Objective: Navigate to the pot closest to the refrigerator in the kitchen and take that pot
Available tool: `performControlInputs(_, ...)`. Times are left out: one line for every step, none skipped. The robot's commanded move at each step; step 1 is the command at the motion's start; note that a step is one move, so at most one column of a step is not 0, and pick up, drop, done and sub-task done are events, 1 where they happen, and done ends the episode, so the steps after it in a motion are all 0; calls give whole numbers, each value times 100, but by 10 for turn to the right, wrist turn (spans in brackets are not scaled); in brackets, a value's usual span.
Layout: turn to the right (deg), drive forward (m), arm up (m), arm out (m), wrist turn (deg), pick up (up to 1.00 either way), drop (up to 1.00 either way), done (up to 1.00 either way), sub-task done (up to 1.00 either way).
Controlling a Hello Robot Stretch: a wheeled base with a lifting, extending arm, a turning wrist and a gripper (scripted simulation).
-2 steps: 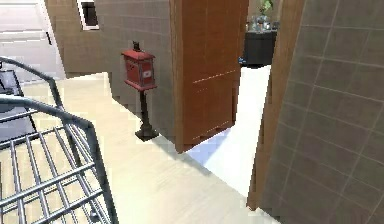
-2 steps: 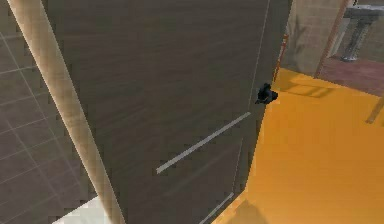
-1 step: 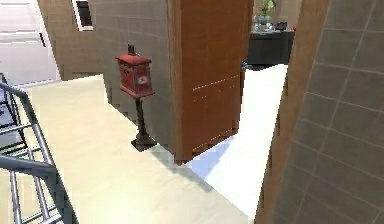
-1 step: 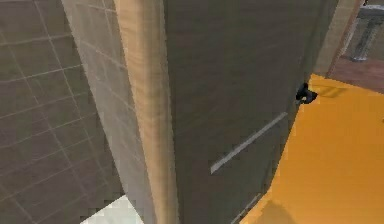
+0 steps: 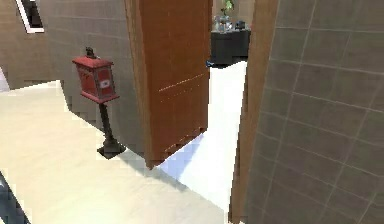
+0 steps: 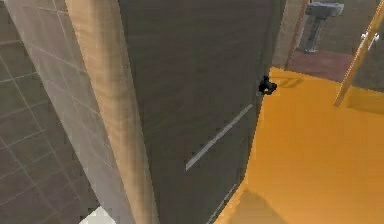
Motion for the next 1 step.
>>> performControlInputs(0,95,0,0,0,0,0,0,0)
